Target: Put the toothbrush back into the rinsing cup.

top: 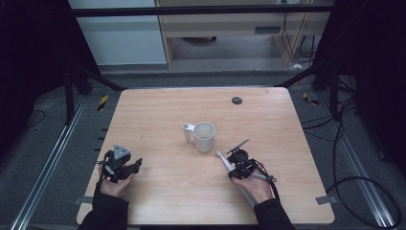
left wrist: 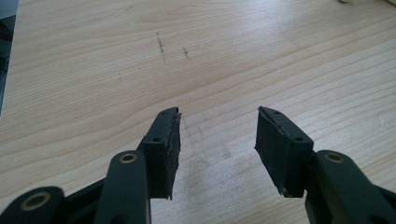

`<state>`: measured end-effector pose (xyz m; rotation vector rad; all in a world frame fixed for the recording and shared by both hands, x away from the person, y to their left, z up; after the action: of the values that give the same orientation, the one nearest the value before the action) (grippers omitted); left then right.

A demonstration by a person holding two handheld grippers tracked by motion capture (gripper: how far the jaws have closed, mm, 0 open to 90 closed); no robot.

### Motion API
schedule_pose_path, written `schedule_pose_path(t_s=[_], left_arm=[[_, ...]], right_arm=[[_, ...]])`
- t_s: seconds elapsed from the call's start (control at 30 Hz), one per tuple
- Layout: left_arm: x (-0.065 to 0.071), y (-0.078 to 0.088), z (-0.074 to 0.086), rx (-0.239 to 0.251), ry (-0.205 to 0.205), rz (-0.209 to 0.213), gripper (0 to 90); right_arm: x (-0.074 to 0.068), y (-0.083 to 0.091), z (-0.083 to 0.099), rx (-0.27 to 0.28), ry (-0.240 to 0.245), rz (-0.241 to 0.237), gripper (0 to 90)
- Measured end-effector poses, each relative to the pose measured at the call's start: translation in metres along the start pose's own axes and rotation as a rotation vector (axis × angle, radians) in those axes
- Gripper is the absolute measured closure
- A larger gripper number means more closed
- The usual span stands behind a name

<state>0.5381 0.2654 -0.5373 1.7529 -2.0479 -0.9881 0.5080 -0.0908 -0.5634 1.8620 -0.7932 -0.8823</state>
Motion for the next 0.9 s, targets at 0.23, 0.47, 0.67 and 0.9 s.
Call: schedule_pose_path(t_s=[0.23, 0.47, 0.67, 0.9], left_arm=[[0.000, 0.000, 0.000, -0.002, 0.001, 0.004, 50.2], [0.001, 0.000, 0.000, -0.002, 0.001, 0.005, 50.5], [0.001, 0.000, 0.000, -0.003, 0.001, 0.006, 50.7], [0.001, 0.000, 0.000, -0.004, 0.001, 0.006, 50.7]], right_arm=[[0.002, 0.007, -0.003, 0.027, 0.005, 0.000, 67.4], [0.000, 0.032, -0.012, 0.149, 0.003, -0.043, 67.6], [-0.006, 0.054, -0.018, 0.255, 0.020, -0.076, 67.7], [-0.007, 0.075, -0.029, 0.398, 0.031, -0.100, 67.7]])
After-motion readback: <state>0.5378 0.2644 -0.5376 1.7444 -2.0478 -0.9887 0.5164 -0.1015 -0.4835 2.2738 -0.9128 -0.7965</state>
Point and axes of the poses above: each handheld gripper's, and its own axes: y roughly backward along the jaws, z roughly out of its underside, x roughly to its right, the point moved 10 cm from there along -y, roughly forward along the jaws, and after that the axes turned 11 degrees about -z, right-handed, at the moved point
